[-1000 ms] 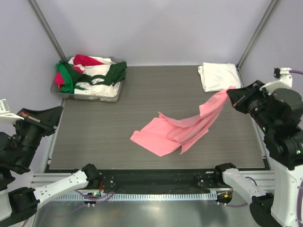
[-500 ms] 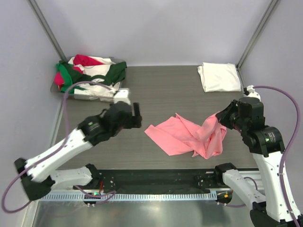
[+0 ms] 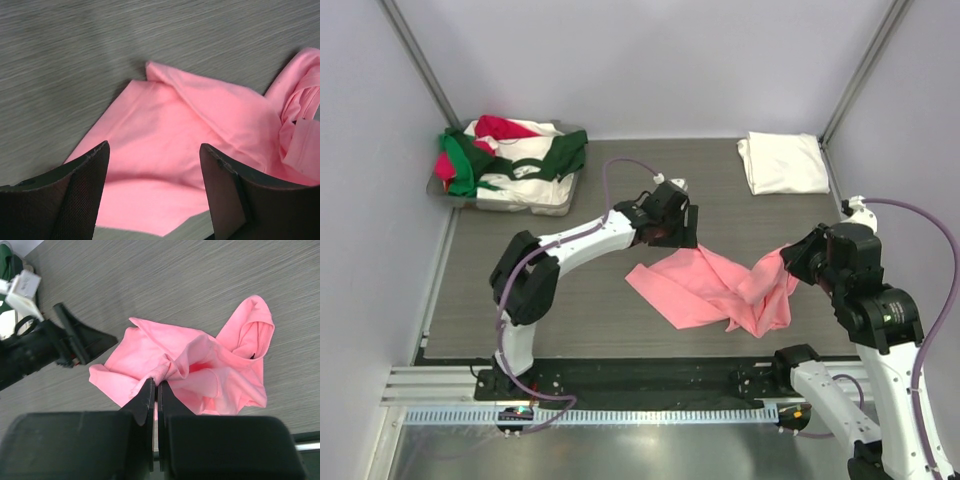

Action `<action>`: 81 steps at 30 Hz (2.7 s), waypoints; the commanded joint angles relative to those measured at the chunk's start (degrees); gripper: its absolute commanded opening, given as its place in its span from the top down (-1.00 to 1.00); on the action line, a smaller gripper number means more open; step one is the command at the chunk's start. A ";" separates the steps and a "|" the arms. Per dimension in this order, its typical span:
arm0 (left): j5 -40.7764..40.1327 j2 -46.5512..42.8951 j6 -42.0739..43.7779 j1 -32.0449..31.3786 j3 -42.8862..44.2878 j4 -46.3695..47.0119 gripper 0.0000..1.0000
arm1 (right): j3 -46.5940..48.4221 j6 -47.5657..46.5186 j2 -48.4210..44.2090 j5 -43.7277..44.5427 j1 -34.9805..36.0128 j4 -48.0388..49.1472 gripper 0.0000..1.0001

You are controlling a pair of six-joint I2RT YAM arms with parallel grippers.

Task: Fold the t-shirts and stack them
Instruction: Flatten the tshirt out

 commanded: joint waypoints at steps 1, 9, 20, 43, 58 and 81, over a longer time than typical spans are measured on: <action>5.78 4.58 -1.73 0.19 5.41 3.94 -0.47 | 0.62 -1.19 0.59 1.31 -0.22 2.68 0.98; 7.54 13.82 -4.19 0.46 12.01 4.11 -0.40 | -0.78 -2.51 0.94 1.66 -0.22 3.38 0.98; 6.31 17.51 -5.60 1.77 15.70 4.38 -0.30 | -2.54 -2.33 -0.02 0.52 -0.22 3.65 0.98; 10.70 21.82 -8.50 2.48 18.07 6.66 0.65 | -7.02 -2.24 -0.29 0.17 -0.22 5.32 0.98; 9.74 -2.39 -10.44 8.54 11.40 2.63 1.00 | 5.71 -4.70 1.29 3.24 -0.22 2.95 0.98; -15.39 -62.20 4.77 11.71 22.02 -30.16 0.99 | 42.63 -11.64 -3.80 4.32 -0.22 3.02 0.98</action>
